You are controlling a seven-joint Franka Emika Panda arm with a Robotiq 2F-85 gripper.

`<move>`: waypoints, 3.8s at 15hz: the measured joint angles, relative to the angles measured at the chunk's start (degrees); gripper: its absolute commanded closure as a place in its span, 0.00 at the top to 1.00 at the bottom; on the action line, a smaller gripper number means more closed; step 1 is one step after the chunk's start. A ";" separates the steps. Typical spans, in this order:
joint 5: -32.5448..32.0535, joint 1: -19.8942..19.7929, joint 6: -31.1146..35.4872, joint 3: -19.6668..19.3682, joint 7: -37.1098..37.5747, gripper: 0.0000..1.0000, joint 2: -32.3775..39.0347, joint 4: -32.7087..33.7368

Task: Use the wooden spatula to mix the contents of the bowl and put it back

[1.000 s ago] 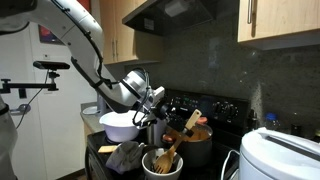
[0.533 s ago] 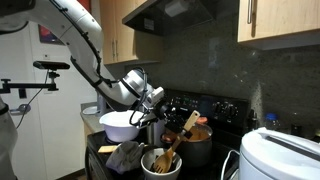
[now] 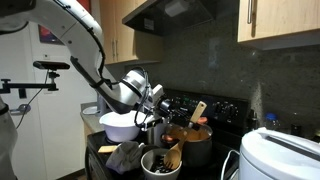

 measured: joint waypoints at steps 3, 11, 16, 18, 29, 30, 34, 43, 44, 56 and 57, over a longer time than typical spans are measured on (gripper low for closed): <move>0.49 0.02 0.16 0.00 -5.53 0.03 -0.01 -0.02; 5.15 0.03 0.25 0.00 -14.07 0.03 -0.04 -0.03; 8.37 0.83 -1.30 1.00 -18.24 0.03 -3.02 3.73; 9.35 1.43 -3.19 1.97 -21.03 0.03 -5.85 6.81; 5.19 3.78 -0.59 4.90 -20.39 0.03 -7.10 23.34; 5.19 4.23 0.40 5.34 -20.39 0.03 -6.25 25.62; 5.19 4.93 7.52 5.92 -19.16 0.03 0.21 33.37; 6.73 4.46 23.42 5.23 -15.02 0.03 15.71 42.39; 7.79 4.41 24.83 5.20 -15.03 0.03 16.82 42.93; 11.29 4.70 28.85 5.95 -15.03 0.03 22.52 43.96; 11.29 4.90 28.90 6.07 -15.03 0.03 22.59 43.72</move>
